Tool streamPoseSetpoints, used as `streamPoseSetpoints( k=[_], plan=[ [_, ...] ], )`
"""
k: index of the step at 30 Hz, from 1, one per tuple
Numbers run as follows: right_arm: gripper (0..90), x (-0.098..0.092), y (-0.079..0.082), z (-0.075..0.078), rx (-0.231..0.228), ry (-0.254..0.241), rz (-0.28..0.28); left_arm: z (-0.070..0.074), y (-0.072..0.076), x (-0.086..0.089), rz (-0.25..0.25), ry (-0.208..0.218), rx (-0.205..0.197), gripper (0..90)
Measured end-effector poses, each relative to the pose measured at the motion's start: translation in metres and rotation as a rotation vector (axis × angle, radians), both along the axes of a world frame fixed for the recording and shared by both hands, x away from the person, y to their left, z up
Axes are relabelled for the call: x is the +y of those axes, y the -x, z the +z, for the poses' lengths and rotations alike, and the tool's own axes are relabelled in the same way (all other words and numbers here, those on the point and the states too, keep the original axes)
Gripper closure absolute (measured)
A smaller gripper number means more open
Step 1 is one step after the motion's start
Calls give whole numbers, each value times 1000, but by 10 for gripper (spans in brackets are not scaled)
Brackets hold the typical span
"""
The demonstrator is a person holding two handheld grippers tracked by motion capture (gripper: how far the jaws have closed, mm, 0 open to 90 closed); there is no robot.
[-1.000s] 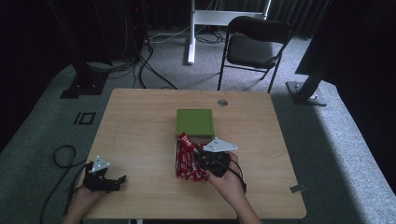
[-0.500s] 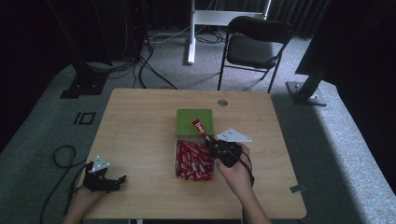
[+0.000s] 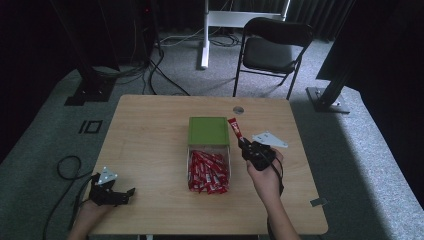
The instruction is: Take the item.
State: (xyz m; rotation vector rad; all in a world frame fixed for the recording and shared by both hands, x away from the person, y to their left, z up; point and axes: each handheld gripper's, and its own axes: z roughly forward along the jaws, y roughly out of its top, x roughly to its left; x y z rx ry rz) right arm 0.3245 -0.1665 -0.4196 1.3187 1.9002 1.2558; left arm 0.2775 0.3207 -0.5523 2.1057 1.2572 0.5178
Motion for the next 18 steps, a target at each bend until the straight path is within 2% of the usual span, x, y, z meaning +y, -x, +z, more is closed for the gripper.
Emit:
streamPoseSetpoints(
  k=[10, 14, 18],
  plan=[
    [821, -25, -13, -14, 7, -20, -112, 0, 0, 0, 1, 1, 1, 8],
    [820, -34, -19, -24, 17, 0, -140, 0, 0, 0, 0, 0, 1, 8],
    [820, -41, -25, -37, 29, -13, -163, 0, 0, 0, 0, 0, 1, 8]
  ],
)
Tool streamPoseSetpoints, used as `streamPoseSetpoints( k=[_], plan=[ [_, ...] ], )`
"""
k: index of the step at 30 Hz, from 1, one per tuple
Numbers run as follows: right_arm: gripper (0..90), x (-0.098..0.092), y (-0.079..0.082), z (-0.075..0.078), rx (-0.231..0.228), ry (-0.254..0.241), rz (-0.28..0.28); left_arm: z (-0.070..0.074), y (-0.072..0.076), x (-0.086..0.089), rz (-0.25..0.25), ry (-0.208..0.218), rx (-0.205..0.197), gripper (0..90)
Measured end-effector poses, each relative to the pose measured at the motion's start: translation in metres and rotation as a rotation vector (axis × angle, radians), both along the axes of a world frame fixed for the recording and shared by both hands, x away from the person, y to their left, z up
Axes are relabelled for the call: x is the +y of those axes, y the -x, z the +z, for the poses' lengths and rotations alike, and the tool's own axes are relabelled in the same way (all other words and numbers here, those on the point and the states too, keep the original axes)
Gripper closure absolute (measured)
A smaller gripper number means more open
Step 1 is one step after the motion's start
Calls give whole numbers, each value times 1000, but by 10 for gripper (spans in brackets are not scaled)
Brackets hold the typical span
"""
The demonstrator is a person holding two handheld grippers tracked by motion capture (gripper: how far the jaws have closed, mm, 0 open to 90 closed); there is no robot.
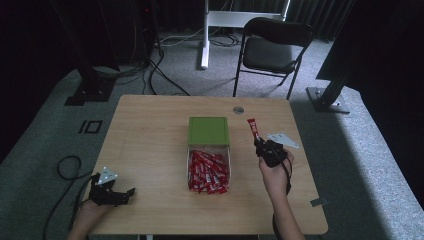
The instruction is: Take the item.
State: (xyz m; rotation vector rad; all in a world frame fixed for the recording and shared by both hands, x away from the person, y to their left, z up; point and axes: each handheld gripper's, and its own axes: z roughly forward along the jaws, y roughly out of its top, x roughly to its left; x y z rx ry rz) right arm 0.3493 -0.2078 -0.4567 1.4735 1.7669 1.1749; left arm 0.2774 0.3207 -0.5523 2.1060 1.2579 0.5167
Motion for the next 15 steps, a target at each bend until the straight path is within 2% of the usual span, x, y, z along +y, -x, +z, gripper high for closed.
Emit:
streamPoseSetpoints(
  k=[15],
  plan=[
    [820, -21, -17, -43, 70, -7, -91, 0, 0, 0, 0, 0, 0, 8]
  ],
)
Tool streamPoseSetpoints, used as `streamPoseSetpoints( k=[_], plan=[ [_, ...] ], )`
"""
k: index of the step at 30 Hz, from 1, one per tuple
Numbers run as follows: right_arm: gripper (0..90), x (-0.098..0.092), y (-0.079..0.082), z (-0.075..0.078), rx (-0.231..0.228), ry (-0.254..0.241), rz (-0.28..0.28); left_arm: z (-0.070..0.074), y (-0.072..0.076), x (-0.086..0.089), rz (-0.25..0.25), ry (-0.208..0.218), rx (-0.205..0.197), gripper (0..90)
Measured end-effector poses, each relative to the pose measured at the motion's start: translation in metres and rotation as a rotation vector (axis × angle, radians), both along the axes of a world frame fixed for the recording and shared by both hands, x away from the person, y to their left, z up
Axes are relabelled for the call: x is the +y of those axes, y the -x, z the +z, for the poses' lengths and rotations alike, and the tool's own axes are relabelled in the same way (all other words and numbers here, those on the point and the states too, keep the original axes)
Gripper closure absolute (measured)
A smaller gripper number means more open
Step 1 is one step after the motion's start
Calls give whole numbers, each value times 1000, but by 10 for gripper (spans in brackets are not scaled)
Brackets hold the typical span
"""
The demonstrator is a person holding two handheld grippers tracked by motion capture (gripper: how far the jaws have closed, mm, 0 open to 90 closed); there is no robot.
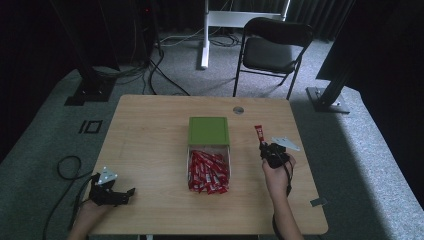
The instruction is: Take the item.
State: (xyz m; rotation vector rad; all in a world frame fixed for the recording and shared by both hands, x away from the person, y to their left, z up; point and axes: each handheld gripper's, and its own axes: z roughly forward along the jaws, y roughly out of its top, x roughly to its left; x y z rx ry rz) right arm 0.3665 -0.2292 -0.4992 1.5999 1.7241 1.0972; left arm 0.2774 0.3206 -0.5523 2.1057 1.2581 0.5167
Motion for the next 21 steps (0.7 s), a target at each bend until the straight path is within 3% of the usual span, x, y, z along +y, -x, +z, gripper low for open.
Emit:
streamPoseSetpoints(
  k=[13, 21],
  plan=[
    [819, -4, -11, -34, 75, -25, -43, 0, 0, 0, 0, 0, 0, 8],
    [818, 3, -14, -45, 108, -31, -32, 0, 0, 0, 0, 0, -1, 8]
  ],
)
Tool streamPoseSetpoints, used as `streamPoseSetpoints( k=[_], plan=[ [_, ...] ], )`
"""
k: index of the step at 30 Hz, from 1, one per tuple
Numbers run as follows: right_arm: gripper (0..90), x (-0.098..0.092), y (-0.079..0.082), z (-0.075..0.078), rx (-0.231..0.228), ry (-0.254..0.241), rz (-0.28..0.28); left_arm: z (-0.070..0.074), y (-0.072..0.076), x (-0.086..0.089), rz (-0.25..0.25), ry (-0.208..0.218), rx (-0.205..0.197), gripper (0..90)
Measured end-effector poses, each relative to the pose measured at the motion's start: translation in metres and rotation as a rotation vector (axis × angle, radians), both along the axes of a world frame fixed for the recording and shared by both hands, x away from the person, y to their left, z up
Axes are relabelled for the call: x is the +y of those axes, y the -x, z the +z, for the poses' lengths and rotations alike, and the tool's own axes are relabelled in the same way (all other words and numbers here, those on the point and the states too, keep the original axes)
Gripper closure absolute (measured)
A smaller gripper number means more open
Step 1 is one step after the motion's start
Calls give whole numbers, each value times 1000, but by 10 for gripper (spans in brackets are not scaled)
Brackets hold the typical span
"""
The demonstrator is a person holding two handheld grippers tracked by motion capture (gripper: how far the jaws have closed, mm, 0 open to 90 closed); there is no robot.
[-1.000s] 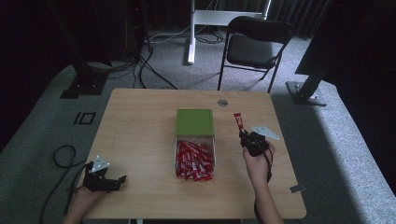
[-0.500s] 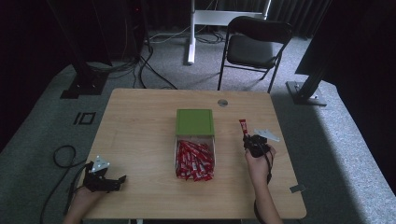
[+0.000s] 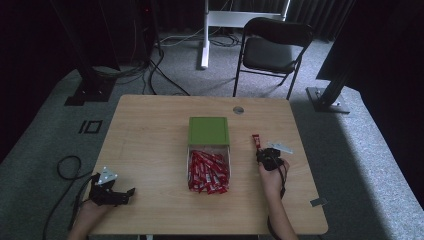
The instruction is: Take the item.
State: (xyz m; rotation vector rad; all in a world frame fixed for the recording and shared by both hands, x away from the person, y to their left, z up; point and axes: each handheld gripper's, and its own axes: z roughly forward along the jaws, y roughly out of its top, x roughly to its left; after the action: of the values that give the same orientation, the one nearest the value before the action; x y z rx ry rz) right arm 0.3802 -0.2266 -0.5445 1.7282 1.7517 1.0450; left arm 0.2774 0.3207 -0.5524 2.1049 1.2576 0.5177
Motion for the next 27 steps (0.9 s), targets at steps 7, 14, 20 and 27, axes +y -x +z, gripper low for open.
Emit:
streamPoseSetpoints(
  k=[7, 14, 20, 27],
  plan=[
    [804, 4, -2, -9, 30, 7, 2, 0, 0, 0, 0, 1, 0, 8],
    [715, 5, -3, -9, 37, 9, 12, 0, 0, 0, 0, 0, 0, 8],
    [654, -1, 2, -1, 23, 4, 8, 0, 0, 0, 0, 0, 0, 8],
    [574, -14, 7, 7, 8, -21, -7, 0, 0, 0, 0, -1, 1, 8]
  ],
)
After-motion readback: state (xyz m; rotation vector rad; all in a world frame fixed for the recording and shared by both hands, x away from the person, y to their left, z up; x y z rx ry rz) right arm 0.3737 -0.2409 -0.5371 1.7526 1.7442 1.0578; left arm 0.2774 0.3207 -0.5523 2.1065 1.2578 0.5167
